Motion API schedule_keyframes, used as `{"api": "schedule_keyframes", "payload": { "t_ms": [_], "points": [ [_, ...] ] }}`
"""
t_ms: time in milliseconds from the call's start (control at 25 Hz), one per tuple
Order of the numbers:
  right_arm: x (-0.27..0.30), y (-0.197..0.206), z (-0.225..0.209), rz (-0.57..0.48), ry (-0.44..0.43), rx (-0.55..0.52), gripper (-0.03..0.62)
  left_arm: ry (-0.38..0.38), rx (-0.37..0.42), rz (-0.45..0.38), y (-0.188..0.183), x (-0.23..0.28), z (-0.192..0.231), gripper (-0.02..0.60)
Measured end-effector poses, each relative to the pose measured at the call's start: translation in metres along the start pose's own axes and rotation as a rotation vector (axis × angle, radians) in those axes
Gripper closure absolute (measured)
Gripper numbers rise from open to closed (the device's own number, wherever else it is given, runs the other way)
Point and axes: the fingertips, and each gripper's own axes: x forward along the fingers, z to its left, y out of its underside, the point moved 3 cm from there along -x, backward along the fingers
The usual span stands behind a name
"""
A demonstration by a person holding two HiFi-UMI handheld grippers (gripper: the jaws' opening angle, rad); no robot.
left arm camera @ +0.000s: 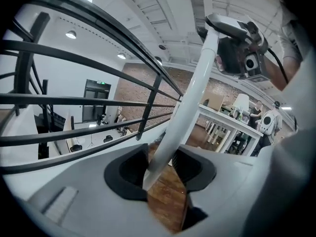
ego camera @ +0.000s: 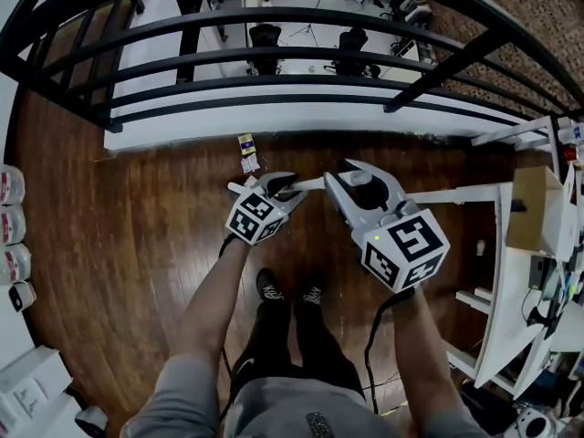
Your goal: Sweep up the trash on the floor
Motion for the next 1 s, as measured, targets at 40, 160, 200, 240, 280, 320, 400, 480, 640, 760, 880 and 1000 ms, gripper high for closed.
{"api": "schedule_keyframes", "payload": {
  "t_ms": [40,160,200,240,280,320,400,480,640,760,880,1000],
  "points": [
    [-0.003,-0.001,-0.005,-0.012,-0.004,0.001,0.497,0.000,0.010,0.001,-0.004,0.003,-0.001,0.434],
    [-0.013,-0.009,-0.021,-0.047,-0.045,0.003,0.496,-0.018,0.017,-0.001,-0.016,0.010,-0.009,0.436],
    [-0.016,-0.012,-0.025,-0.055,-0.067,0.000,0.497,-0.028,0.011,-0.004,-0.020,0.011,-0.013,0.437],
    [-0.018,-0.016,-0.030,-0.060,-0.091,-0.005,0.496,-0.041,0.002,-0.007,-0.024,0.012,-0.015,0.439],
    [-0.019,-0.020,-0.035,-0.061,-0.118,-0.013,0.496,-0.059,-0.010,-0.009,-0.027,0.013,-0.018,0.439],
    [-0.019,-0.023,-0.039,-0.058,-0.145,-0.024,0.496,-0.081,-0.023,-0.009,-0.029,0.014,-0.020,0.442],
    [-0.014,-0.028,-0.050,-0.041,-0.197,-0.049,0.496,-0.129,-0.049,-0.007,-0.032,0.019,-0.022,0.446],
    [-0.005,-0.030,-0.059,-0.018,-0.261,-0.070,0.496,-0.177,-0.096,-0.015,-0.031,0.024,-0.023,0.449],
    [0.028,-0.026,-0.065,0.029,-0.434,-0.127,0.496,-0.306,-0.238,-0.049,-0.018,0.034,-0.013,0.449],
    [0.047,-0.020,-0.077,0.056,-0.503,-0.154,0.496,-0.361,-0.312,-0.070,-0.012,0.052,-0.002,0.449],
    [0.065,-0.023,-0.093,0.074,-0.525,-0.177,0.496,-0.410,-0.353,-0.133,-0.016,0.068,0.013,0.449],
    [0.084,-0.032,-0.107,0.086,-0.547,-0.220,0.496,-0.462,-0.373,-0.160,-0.027,0.078,0.038,0.445]
  ]
}}
